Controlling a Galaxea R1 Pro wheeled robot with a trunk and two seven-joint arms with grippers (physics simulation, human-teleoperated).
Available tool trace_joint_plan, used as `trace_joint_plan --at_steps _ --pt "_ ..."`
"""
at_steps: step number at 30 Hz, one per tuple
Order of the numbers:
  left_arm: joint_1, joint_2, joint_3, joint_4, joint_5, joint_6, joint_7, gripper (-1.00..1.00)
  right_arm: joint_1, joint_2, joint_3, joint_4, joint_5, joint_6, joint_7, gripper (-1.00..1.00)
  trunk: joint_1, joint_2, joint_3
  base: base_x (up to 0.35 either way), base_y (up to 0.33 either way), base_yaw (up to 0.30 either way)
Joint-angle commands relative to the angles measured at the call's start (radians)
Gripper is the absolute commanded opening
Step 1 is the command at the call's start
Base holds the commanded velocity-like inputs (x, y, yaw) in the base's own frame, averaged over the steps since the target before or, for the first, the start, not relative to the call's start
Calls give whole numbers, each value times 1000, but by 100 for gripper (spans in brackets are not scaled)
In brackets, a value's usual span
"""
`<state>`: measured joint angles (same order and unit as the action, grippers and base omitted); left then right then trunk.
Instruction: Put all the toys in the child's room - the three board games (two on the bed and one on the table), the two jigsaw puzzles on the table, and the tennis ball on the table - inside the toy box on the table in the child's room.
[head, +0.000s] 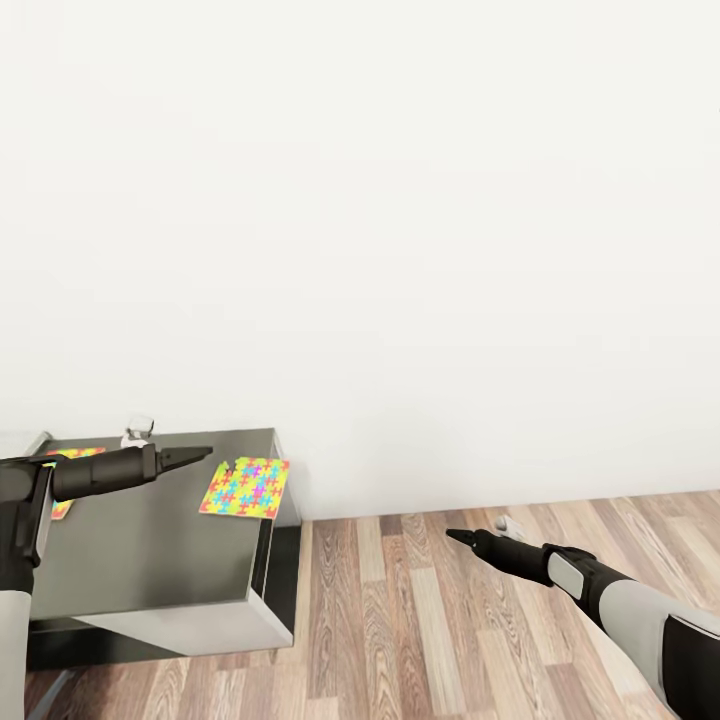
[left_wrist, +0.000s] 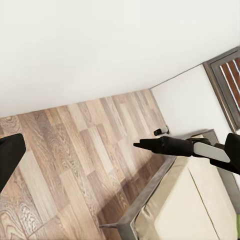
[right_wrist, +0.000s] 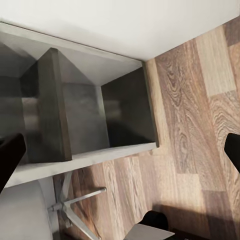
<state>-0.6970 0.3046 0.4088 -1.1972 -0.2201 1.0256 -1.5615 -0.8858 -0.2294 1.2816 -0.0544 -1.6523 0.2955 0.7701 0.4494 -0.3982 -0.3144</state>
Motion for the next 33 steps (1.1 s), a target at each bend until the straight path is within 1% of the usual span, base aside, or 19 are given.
trace_joint_plan --at_steps 1,8,15,18,33 --pt "-1 0 1 -1 -11 10 -9 100 -1 -1 6 -1 -11 8 1 100 1 -2 0 0 0 0" --pt "-1 -1 1 -1 -11 10 -9 100 -1 -1 5 -1 -11 8 1 100 1 -2 11 0 0 0" --pt "-1 -12 1 -1 -12 10 -9 100 -1 -1 -19 -1 -11 7 1 100 1 -2 23 0 0 0" --pt "-1 -14 1 -1 -12 10 -9 100 -1 -1 -24 -1 -11 7 1 100 1 -2 28 0 0 0" --pt "0 -16 2 -1 -10 10 -9 100 -1 -1 -28 -1 -11 7 0 100 1 -2 53 0 0 0"
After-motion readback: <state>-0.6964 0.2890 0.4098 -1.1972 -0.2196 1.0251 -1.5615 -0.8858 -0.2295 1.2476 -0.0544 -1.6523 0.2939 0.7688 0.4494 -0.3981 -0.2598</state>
